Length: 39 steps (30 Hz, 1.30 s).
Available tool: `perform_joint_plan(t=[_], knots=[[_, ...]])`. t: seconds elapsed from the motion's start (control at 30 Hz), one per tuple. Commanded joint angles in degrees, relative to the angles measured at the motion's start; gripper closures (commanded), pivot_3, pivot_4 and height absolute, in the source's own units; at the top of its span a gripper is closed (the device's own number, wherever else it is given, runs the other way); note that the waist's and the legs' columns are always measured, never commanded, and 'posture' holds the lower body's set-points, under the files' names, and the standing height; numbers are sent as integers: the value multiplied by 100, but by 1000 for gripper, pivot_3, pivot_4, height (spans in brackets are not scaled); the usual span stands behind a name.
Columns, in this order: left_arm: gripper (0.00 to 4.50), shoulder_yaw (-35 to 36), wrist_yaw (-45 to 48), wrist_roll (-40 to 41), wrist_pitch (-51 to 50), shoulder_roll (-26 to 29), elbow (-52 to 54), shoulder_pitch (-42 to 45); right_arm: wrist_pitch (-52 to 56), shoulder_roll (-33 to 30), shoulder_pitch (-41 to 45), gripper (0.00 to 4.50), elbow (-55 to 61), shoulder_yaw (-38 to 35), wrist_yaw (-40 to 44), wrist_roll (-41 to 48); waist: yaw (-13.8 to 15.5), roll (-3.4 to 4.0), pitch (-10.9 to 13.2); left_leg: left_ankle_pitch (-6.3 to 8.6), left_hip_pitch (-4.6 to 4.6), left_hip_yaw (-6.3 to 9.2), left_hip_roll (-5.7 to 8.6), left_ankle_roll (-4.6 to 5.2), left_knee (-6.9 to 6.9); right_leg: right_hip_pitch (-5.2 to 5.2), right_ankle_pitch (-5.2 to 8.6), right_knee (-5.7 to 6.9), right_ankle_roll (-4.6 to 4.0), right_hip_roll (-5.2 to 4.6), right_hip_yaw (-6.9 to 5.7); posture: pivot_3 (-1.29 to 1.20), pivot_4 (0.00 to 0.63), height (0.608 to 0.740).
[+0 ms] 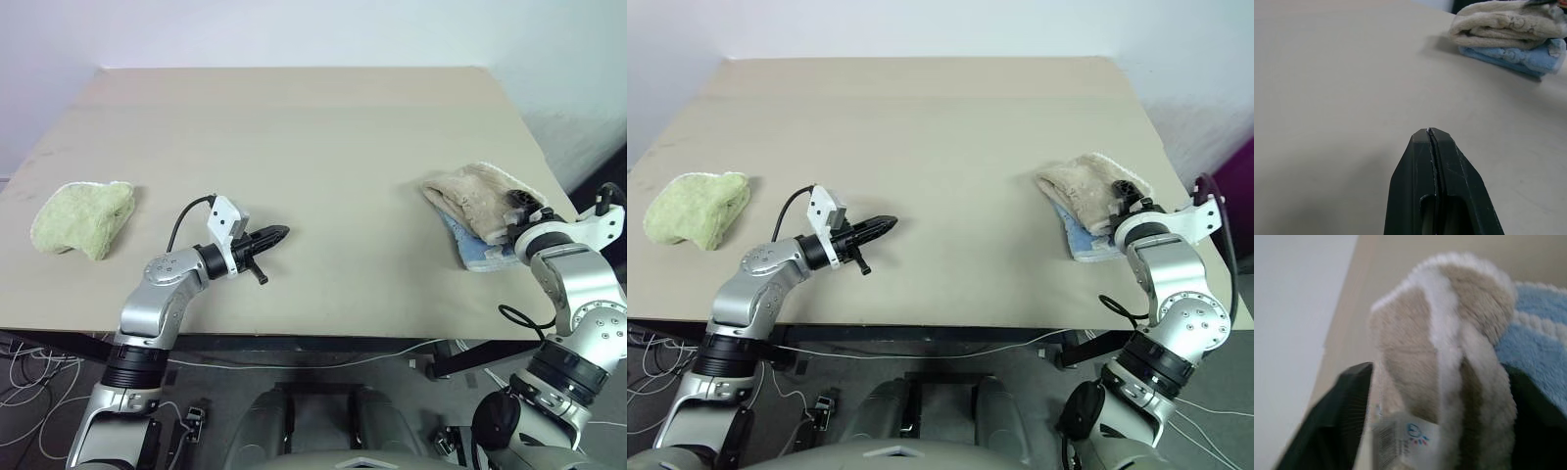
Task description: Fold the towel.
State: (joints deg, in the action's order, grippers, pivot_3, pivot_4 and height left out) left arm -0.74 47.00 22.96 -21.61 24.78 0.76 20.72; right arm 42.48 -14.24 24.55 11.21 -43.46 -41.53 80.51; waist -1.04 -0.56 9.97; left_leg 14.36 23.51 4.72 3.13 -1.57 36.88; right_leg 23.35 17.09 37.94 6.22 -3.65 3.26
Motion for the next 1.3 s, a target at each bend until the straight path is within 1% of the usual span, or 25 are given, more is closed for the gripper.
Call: perform_joint_plan(t=[0.03, 0.2, 0.27, 0.37, 0.47, 0.53, 0.6, 0.7, 0.8, 0.97, 1.2, 1.3], knots=[[4500, -18, 116, -24, 152, 2, -27, 129, -267, -236, -152, 27, 553, 19, -121, 190, 5, 0, 0, 0, 0, 0, 0, 0, 0, 0, 0, 0, 0, 0, 0, 0, 150, 740], [4500, -49, 189, -63, 226, -24, -264, 280, -508, -706, -417, 27, 841, 11, -53, 95, 17, 0, 1, 1, 0, 0, 1, 1, 1, -3, 0, -2, 0, -1, 0, 0, 150, 740], [4500, 8, 138, -91, 293, -43, -366, 338, -410, -1099, -448, 27, 908, 219, 292, -79, 14, 2, 1, 1, 0, -1, 1, 1, 3, -4, 0, -1, 1, 0, 0, 0, 150, 740], [4500, 128, -37, -176, 441, -56, -475, 384, -61, -1863, -536, 27, 1031, 875, 1105, -653, -21, 7, 4, 1, -2, -3, -1, 2, 2, -4, 0, -2, 1, 3, 1, 0, 150, 740], [4500, 296, -318, -316, 569, 45, -566, 334, 115, -2618, -485, 27, 1269, 2108, 2427, -1615, -36, 6, 4, 1, -4, -2, -7, 2, 1, -4, 1, -1, 0, 8, 1, 0, 150, 740], [4500, 442, -459, -318, 569, 118, -449, 192, 24, -2825, -372, 27, 1220, 2882, 3216, -2238, -53, 3, 5, 1, -6, -3, -8, 2, 2, -5, 1, -2, 1, 8, 2, 0, 150, 740], [4500, 578, -563, -291, 528, 188, -302, 45, -102, -2738, -206, 27, 1036, 3416, 3765, -2673, -49, 3, 5, 1, -6, 0, -8, 2, 3, -7, 1, -4, 1, 6, -2, 0, 150, 740], [4500, 790, -774, -285, 477, 292, -36, -265, -420, -2329, 102, 27, 530, 4047, 4394, -3330, 0, -2, 8, 1, -4, 1, -7, 3, 5, -7, 1, -8, 1, -1, -2, 0, 150, 740], [4500, 866, -945, -410, 506, 395, 170, -560, -743, -2045, 215, 27, 184, 4494, 4961, -3951, 47, -3, 9, 2, -2, 3, -3, 3, 10, -8, 0, -8, 1, -3, -4, 0, 150, 740], [4500, 997, -1218, -461, 472, 460, 664, -976, -1067, -1622, 286, 27, -291, 4773, 5618, -4538, 42, -5, 10, 3, 0, 10, 1, 3, 10, -12, -1, -15, 1, -14, -9, 0, 150, 740], [4500, 1193, -1501, -455, 323, 503, 1150, -1374, -1371, -1100, 534, 27, -1028, 4820, 6148, -5167, 12, -4, 10, 3, -1, 11, 0, 2, 2, -5, -1, -14, 1, -12, -8, 0, 150, 740], [4500, 1318, -1526, -393, 218, 568, 1394, -1560, -1404, -882, 637, 27, -1070, 4873, 6297, -5342, 16, -2, 11, 3, -1, 11, -1, 1, 1, -5, -1, -14, 0, -12, -8, 0, 150, 740]])
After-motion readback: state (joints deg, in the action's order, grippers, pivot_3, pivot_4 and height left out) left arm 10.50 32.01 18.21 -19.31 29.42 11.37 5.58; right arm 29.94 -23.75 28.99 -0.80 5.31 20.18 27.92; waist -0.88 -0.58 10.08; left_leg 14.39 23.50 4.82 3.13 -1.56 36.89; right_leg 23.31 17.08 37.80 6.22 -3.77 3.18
